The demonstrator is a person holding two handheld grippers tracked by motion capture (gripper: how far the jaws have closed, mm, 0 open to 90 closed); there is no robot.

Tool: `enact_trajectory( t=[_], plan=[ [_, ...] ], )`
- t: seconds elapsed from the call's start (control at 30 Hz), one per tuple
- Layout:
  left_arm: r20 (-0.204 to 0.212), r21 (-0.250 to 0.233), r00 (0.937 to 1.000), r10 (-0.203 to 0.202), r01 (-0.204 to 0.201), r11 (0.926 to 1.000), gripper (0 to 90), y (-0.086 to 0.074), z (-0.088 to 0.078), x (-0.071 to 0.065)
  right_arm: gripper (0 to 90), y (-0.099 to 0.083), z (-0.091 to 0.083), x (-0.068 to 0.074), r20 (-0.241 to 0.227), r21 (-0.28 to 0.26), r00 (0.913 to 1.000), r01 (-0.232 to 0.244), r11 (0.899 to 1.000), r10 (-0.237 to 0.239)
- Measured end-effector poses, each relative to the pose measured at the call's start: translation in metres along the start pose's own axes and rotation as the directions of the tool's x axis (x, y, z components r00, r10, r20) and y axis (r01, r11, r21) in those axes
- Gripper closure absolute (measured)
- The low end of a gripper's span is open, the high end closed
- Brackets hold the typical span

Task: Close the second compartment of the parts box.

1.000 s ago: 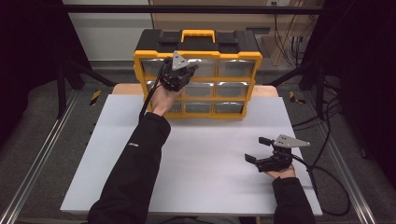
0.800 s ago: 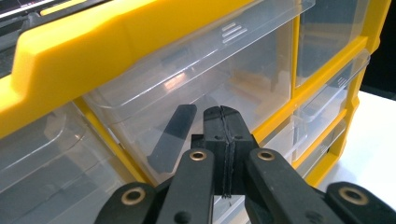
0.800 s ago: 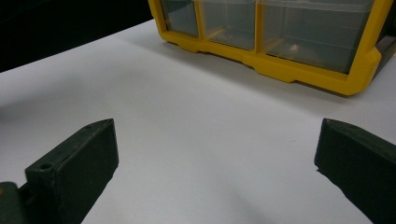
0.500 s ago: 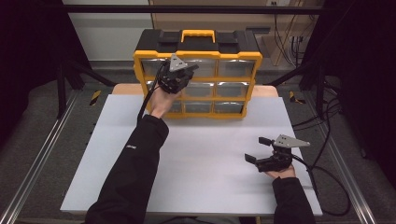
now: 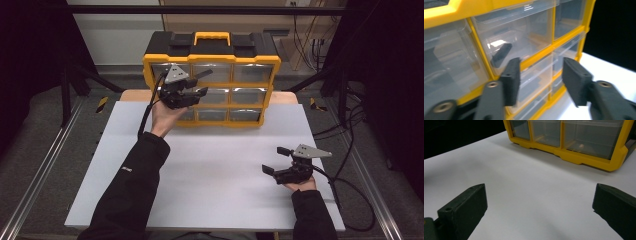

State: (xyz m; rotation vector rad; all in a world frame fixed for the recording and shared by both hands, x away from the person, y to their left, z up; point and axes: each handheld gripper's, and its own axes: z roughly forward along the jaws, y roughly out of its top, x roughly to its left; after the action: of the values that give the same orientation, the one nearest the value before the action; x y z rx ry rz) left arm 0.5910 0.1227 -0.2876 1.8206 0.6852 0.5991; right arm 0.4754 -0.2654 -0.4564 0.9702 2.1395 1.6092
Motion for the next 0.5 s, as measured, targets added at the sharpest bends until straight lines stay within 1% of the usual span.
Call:
enact_trajectory(
  t=[0.07, 0.1, 0.13, 0.17, 0.23, 0.27, 0.33, 0.5],
  plan=[
    [0.020, -0.017, 0.9998, -0.010, 0.010, 0.9998, 40.7, -0.004, -0.006, -0.001, 0.2, 0.000, 0.000, 0.000, 0.001, 0.001, 1.0000, 0.000, 1.000, 0.000],
    [0.019, -0.023, 0.9998, -0.008, 0.008, 0.9997, 39.4, -0.005, -0.008, -0.002, 0.2, 0.000, 0.000, 0.000, 0.001, 0.001, 1.0000, -0.001, 1.000, 0.001],
    [0.015, -0.019, 0.9999, -0.001, 0.001, 0.9998, 37.5, -0.006, -0.011, -0.004, 0.2, 0.000, 0.000, 0.000, 0.000, 0.001, 1.0000, -0.001, 1.000, 0.001],
    [0.011, -0.021, 0.9999, 0.004, -0.004, 0.9998, 32.4, -0.007, -0.013, -0.005, 0.2, 0.000, 0.000, 0.000, 0.001, 0.001, 1.0000, -0.001, 1.000, 0.001],
    [0.017, -0.021, 0.9998, 0.012, -0.012, 0.9997, 27.2, -0.009, -0.017, -0.007, 0.2, 0.000, 0.000, 0.000, 0.001, -0.001, 1.0000, -0.001, 1.000, 0.001],
    [0.023, -0.025, 0.9997, 0.009, -0.008, 0.9997, 24.8, -0.011, -0.020, -0.008, 0.2, 0.000, 0.000, 0.000, 0.001, -0.002, 1.0000, -0.001, 1.000, 0.001],
    [0.053, -0.033, 0.9985, -0.012, 0.014, 0.9994, 19.7, -0.014, -0.025, -0.009, 0.2, 0.000, 0.000, 0.000, 0.000, -0.001, 1.0000, -0.001, 1.000, 0.001],
    [0.070, -0.031, 0.9971, -0.031, 0.033, 0.9990, 11.2, -0.021, -0.035, -0.010, 0.2, 0.000, 0.000, 0.000, 0.002, -0.001, 1.0000, -0.001, 1.000, 0.001]
  ],
)
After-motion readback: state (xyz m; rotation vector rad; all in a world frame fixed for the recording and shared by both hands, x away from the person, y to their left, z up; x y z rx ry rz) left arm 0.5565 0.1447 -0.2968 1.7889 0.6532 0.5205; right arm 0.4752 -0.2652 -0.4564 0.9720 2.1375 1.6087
